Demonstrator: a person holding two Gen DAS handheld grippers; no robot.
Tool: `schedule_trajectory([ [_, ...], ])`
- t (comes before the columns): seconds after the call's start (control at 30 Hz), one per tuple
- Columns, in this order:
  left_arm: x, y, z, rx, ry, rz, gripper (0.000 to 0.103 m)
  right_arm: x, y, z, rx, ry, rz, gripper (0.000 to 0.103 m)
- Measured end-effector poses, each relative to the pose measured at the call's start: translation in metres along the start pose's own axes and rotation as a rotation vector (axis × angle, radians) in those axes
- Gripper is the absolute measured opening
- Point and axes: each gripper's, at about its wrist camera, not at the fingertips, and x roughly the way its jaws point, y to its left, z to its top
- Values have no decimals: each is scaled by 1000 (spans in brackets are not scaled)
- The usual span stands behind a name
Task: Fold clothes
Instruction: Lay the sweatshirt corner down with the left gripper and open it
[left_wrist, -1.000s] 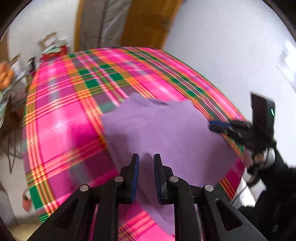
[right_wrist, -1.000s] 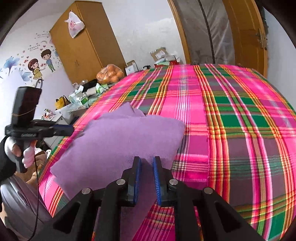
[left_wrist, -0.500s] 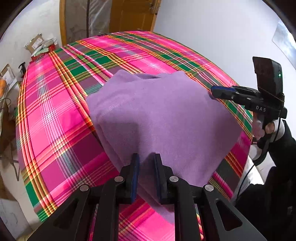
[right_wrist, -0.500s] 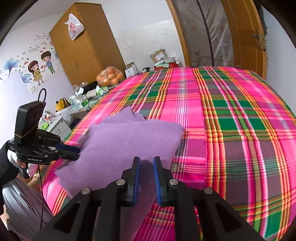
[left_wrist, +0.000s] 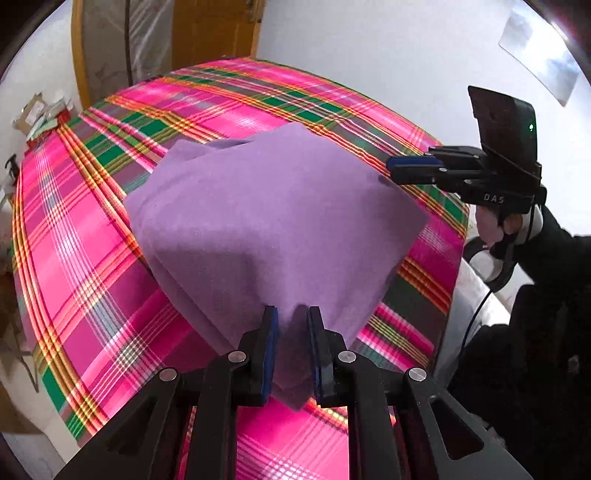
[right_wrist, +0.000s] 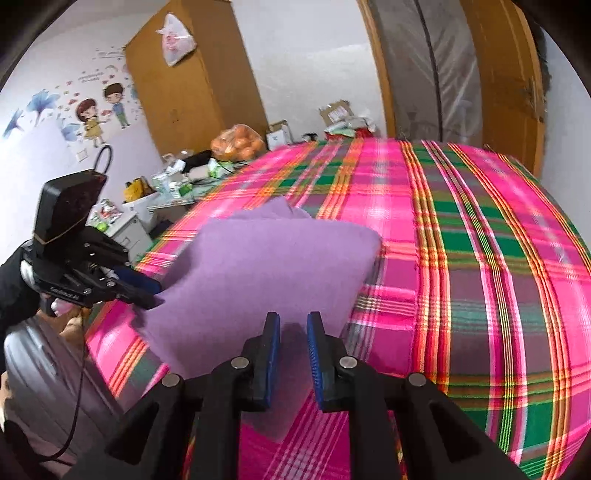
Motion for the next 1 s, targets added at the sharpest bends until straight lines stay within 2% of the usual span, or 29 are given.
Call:
schedule_trajectory([
  [0.13, 8, 0, -9, 20, 52, 23, 17, 7, 6, -13, -35, 43, 5, 17],
  [0.4, 8, 0, -12, 10, 37, 31, 17, 11, 10, -27, -52, 17, -18, 17],
  [0.67, 8, -10, -13, 69, 38, 96, 18, 9, 4, -29, 16, -3, -20, 19],
  [0.77, 6, -8, -9, 48, 46, 94, 18, 8, 3, -29, 36, 10, -17, 20],
  [1.0, -9, 4, 6, -28, -52, 135, 18, 8, 0, -10, 52, -36, -45, 20],
])
